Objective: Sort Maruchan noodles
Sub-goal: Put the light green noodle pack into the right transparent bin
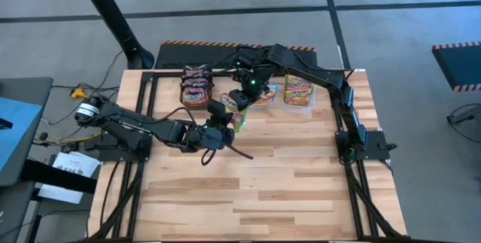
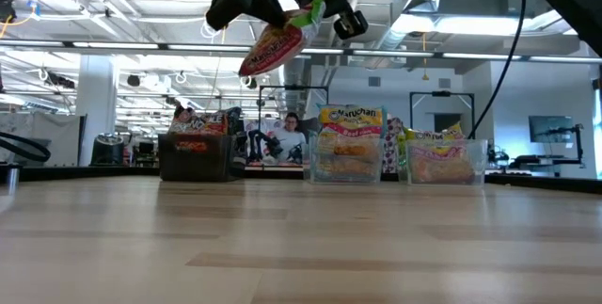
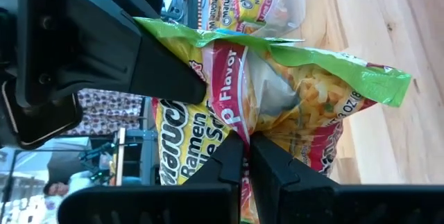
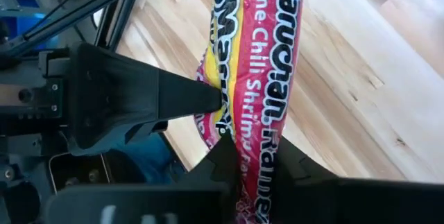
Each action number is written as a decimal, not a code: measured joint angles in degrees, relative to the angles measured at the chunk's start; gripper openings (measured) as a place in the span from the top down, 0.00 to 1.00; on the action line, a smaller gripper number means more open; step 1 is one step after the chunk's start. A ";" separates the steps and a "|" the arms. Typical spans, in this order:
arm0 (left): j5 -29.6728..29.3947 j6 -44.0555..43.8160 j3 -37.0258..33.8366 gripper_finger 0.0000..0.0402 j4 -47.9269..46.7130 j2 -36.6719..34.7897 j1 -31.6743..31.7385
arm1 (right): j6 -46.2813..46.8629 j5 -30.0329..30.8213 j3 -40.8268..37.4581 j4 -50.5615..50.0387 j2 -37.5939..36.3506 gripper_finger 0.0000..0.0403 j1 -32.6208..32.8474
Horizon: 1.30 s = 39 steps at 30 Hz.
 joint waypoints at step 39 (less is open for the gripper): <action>1.75 -17.71 0.00 0.69 -4.99 -8.47 -2.30 | -12.71 5.74 0.64 -12.69 -2.30 0.90 -2.67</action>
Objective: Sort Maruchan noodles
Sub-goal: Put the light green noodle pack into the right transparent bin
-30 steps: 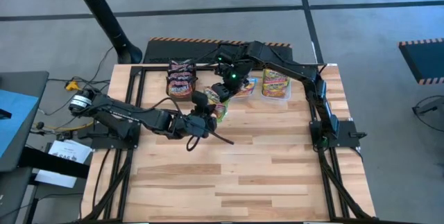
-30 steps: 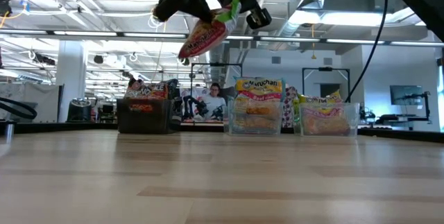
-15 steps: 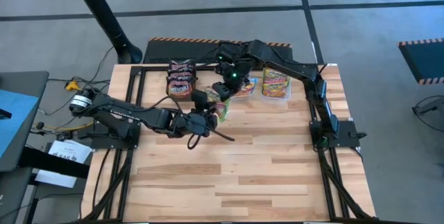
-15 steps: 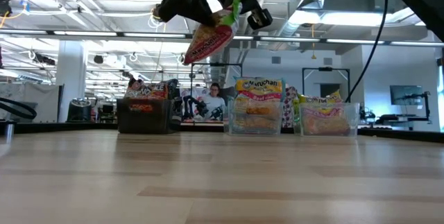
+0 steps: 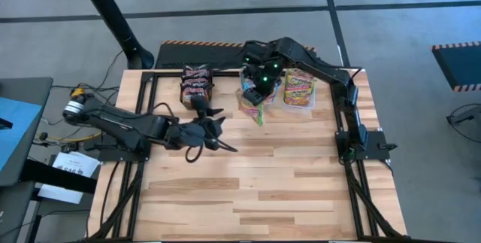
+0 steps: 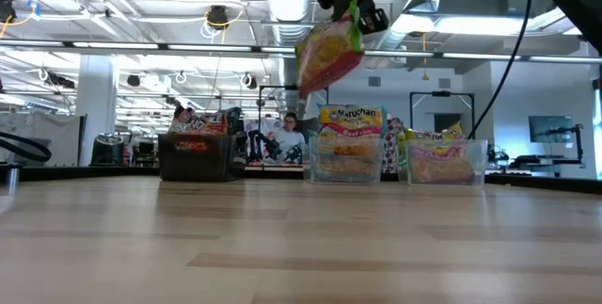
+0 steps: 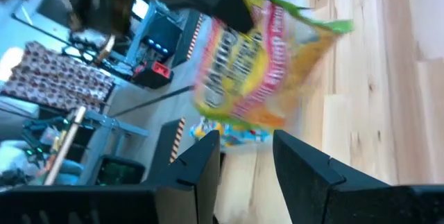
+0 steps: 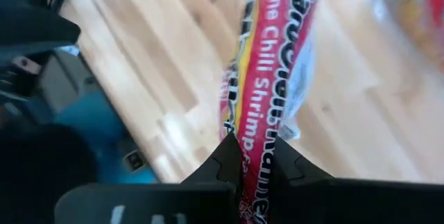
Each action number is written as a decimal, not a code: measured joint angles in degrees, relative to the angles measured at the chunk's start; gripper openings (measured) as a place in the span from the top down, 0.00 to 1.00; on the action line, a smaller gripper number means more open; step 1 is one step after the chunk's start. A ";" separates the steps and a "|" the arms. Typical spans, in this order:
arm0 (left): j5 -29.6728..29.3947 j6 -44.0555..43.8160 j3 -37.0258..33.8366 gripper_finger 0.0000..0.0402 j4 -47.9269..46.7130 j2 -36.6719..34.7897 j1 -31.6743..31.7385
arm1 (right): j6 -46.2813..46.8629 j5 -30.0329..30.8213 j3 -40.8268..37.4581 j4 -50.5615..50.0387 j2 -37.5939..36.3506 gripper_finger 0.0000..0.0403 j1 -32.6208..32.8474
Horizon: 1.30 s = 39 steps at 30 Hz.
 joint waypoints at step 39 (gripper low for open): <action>3.06 -26.22 0.00 0.69 -29.46 -7.24 -0.52 | -14.86 25.23 -38.42 2.57 -32.40 0.90 -6.07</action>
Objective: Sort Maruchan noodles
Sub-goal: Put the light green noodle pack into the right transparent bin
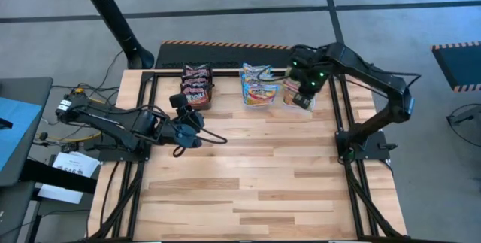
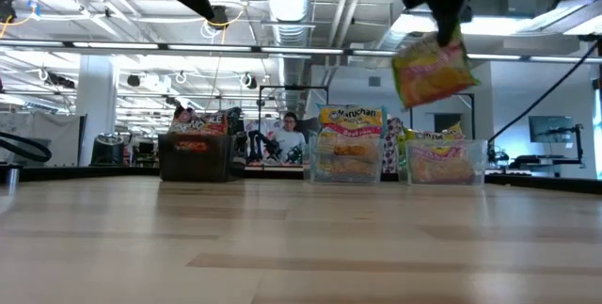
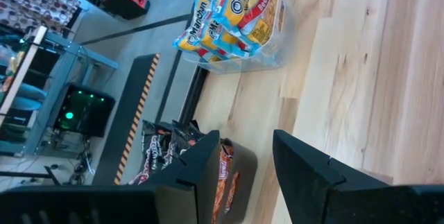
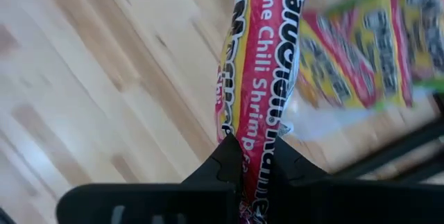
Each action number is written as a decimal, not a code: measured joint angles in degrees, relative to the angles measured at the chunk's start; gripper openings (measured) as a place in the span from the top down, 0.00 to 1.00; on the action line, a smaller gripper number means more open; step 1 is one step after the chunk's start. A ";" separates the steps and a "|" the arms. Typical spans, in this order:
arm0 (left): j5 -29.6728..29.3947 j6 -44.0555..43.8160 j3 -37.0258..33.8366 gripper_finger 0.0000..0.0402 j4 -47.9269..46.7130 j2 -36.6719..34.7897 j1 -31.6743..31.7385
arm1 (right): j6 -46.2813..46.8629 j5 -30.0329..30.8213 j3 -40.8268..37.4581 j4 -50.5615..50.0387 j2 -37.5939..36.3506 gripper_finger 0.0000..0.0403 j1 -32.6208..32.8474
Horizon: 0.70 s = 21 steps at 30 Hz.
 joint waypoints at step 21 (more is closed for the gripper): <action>0.00 -0.55 -0.02 0.69 0.13 0.00 0.00 | -18.81 4.37 -14.08 5.04 -1.84 0.90 -7.43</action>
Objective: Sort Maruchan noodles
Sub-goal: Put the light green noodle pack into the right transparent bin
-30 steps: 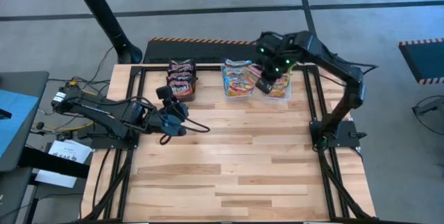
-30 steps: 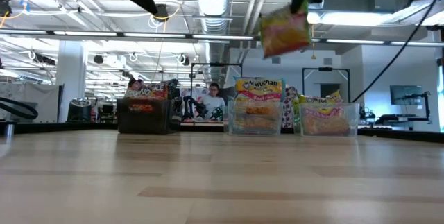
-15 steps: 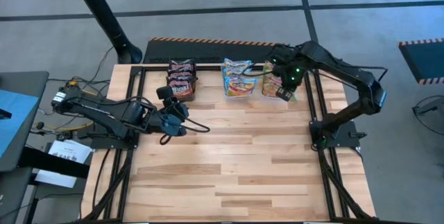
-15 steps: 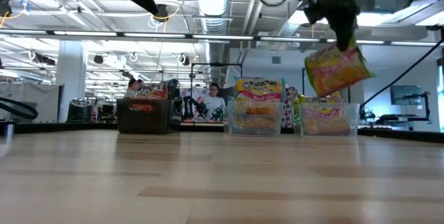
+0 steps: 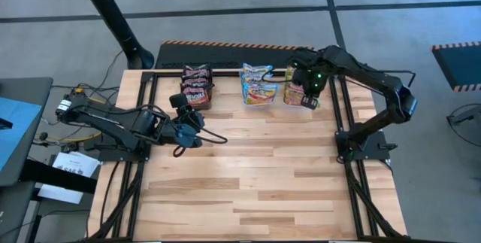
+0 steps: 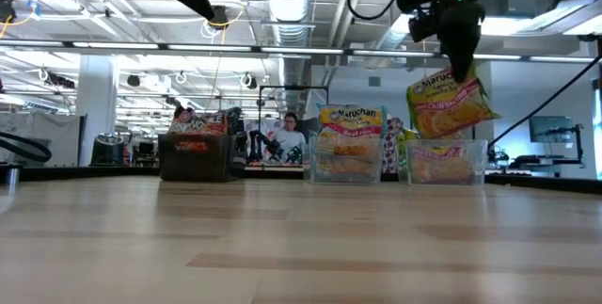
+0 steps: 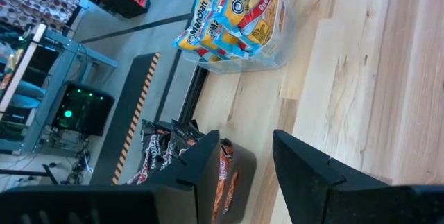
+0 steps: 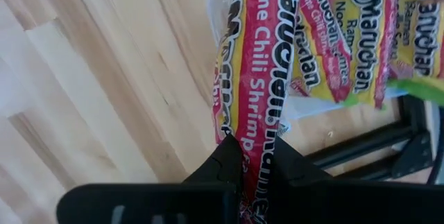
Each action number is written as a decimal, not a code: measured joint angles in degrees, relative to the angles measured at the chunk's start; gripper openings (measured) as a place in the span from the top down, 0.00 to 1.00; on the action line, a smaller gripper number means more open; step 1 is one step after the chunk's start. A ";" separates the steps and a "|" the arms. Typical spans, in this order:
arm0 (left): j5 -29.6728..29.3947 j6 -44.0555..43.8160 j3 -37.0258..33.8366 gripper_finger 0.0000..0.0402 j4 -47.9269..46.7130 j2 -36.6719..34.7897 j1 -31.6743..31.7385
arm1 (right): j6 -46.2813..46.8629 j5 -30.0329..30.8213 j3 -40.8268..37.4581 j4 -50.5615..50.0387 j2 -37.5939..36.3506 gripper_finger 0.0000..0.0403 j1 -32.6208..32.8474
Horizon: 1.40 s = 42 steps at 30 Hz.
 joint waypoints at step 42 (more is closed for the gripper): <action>-0.02 -0.38 -0.04 0.69 -0.20 0.02 0.33 | 2.09 5.98 -7.50 3.48 10.16 0.85 -4.18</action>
